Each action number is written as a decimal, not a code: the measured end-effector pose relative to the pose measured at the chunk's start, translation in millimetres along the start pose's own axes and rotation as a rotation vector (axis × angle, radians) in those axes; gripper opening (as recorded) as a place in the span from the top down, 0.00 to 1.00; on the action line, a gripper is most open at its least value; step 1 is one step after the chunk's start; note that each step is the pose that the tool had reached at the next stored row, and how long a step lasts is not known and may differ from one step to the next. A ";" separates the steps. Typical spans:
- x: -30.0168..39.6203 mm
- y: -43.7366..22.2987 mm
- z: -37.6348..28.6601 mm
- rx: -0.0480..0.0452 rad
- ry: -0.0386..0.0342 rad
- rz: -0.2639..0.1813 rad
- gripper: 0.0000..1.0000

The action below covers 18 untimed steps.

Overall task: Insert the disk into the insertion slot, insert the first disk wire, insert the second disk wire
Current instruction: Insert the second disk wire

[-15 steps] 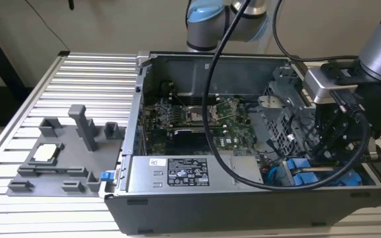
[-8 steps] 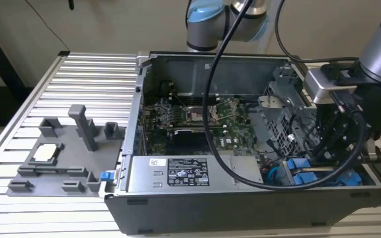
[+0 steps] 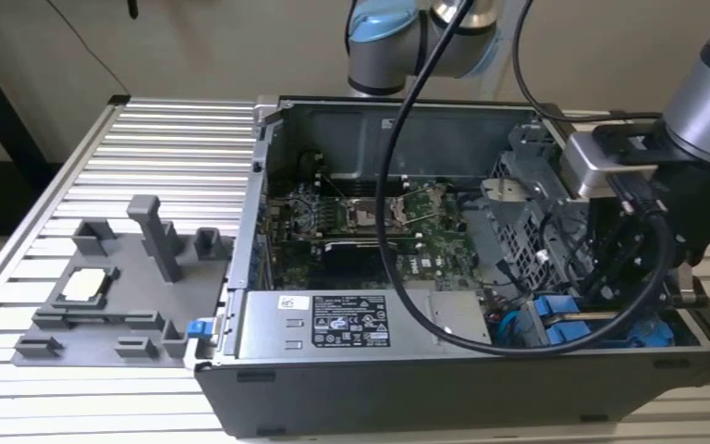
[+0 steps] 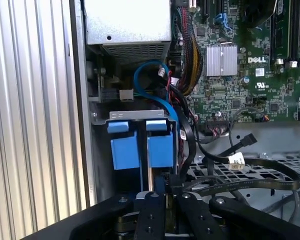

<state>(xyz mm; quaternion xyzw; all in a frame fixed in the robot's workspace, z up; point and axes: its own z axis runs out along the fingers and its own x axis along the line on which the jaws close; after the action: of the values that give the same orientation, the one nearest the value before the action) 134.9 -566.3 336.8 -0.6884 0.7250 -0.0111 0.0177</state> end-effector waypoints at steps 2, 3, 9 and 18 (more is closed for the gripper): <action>0.0 0.0 0.7 -0.0007 -0.0011 0.001 0.77; 0.2 -0.1 0.8 -0.0030 -0.0010 0.002 0.77; 0.5 -0.5 -13.1 -0.0179 0.0002 0.004 0.70; 0.2 -1.7 -40.3 -0.0224 0.0004 0.004 0.70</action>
<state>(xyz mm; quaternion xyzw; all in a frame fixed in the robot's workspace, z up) 134.9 -566.9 377.2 -0.6871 0.7265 -0.0031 0.0098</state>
